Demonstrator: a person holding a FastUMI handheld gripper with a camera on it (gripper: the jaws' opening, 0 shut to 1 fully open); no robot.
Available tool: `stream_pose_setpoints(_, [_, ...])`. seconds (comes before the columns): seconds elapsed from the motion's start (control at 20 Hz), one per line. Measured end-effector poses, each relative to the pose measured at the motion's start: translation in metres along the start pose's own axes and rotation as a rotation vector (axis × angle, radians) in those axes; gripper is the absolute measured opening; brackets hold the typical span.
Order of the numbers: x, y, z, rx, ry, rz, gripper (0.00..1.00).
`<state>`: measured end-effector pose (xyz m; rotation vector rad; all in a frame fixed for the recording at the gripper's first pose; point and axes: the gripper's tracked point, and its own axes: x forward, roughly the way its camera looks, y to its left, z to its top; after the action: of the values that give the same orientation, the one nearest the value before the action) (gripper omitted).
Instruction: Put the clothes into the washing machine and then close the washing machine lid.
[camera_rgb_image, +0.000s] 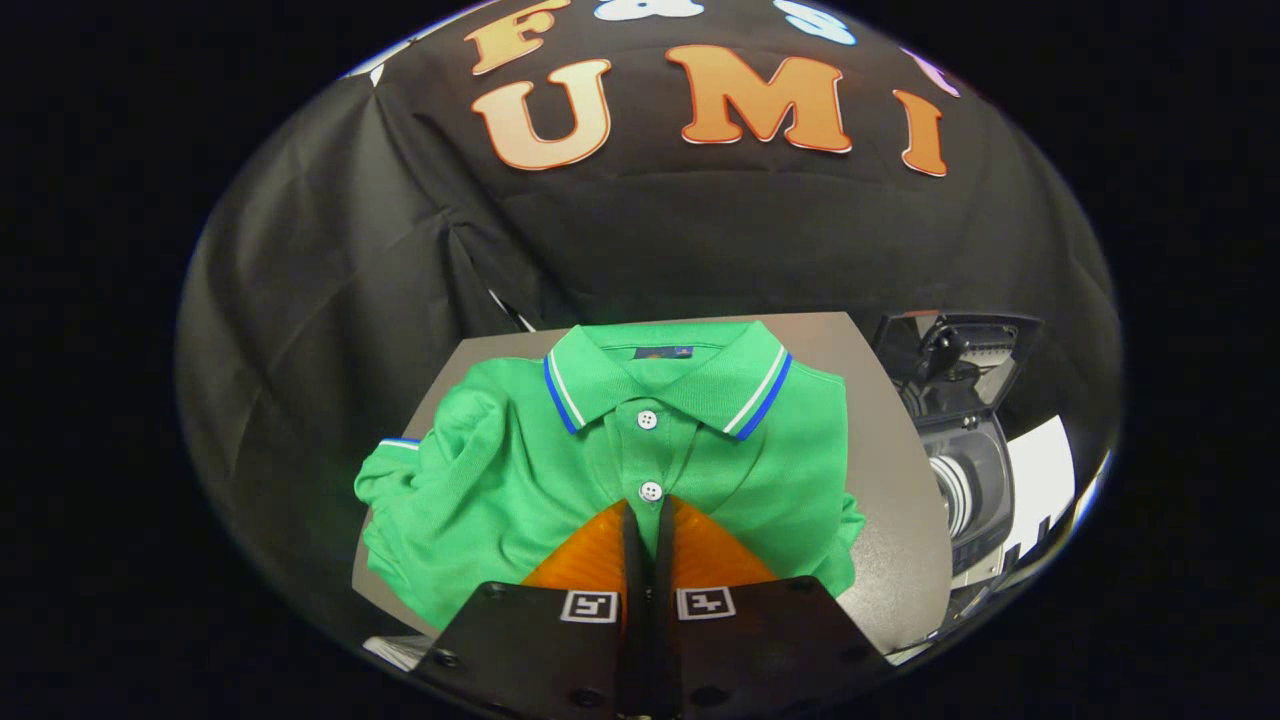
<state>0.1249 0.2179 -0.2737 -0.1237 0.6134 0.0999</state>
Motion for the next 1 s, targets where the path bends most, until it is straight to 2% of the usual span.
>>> stream_pose_setpoints(0.15, [-0.011, -0.006, 0.013, -0.015, -0.045, 0.024, 0.08])
stream_pose_setpoints(0.4, [-0.043, -0.012, 0.061, 0.060, -0.171, 0.193, 0.08])
stream_pose_setpoints(0.6, [-0.099, -0.050, 0.106, 0.062, -0.250, 0.290, 0.08])
stream_pose_setpoints(0.8, [-0.144, -0.100, 0.147, 0.074, -0.350, 0.315, 0.08])
stream_pose_setpoints(1.0, [-0.178, -0.160, 0.173, 0.094, -0.438, 0.281, 0.08])
